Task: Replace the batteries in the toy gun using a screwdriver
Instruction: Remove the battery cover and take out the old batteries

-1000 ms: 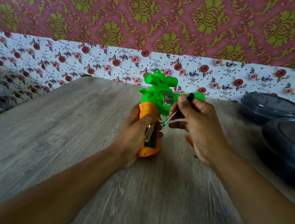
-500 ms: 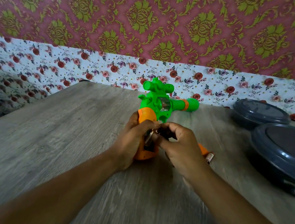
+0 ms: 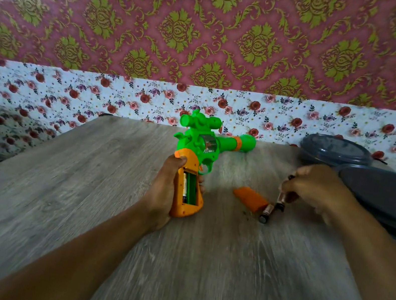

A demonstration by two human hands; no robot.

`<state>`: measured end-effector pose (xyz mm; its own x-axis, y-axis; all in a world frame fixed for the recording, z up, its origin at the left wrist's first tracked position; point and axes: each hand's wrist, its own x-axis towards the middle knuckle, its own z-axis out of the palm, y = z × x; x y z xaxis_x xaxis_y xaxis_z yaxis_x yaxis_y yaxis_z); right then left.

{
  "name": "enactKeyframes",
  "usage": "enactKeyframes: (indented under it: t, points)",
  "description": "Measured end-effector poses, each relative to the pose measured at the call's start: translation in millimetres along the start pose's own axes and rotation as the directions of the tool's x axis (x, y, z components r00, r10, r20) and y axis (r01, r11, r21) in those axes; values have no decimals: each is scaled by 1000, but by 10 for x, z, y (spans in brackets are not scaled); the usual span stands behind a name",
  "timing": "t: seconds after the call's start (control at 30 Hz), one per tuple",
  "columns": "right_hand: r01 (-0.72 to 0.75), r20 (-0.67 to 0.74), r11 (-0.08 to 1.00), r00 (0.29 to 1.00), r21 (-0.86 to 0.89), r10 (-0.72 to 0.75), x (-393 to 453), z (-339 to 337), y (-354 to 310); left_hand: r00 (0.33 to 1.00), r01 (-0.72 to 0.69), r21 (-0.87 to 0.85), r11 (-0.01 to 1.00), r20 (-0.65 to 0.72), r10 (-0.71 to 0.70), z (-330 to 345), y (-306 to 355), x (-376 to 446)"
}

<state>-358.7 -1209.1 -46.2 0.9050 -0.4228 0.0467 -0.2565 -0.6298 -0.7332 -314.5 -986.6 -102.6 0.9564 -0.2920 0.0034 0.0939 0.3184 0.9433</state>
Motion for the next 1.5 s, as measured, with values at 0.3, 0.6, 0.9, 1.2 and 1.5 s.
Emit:
enactKeyframes:
  t: [0.3, 0.6, 0.9, 1.2, 1.5]
  points:
    - [-100, 151, 973, 980, -209, 133, -38, 18, 67, 1000, 6, 24, 1000, 3, -6, -13, 5, -3]
    - [-70, 78, 963, 993, -261, 94, -1, 11, 68, 1000, 4, 35, 999, 8, -4, -23, -4, 3]
    - [369, -54, 873, 927, 318, -371, -336, 381, -376, 999, -31, 90, 995, -16, 33, -8, 1, -4]
    - [480, -29, 658, 819, 581, -572, -439, 839, -402, 999, -34, 132, 991, -31, 38, 24, -2, 8]
    - [563, -44, 674, 782, 477, -622, -427, 918, -364, 994, -96, 63, 993, 58, 92, 38, 9, -20]
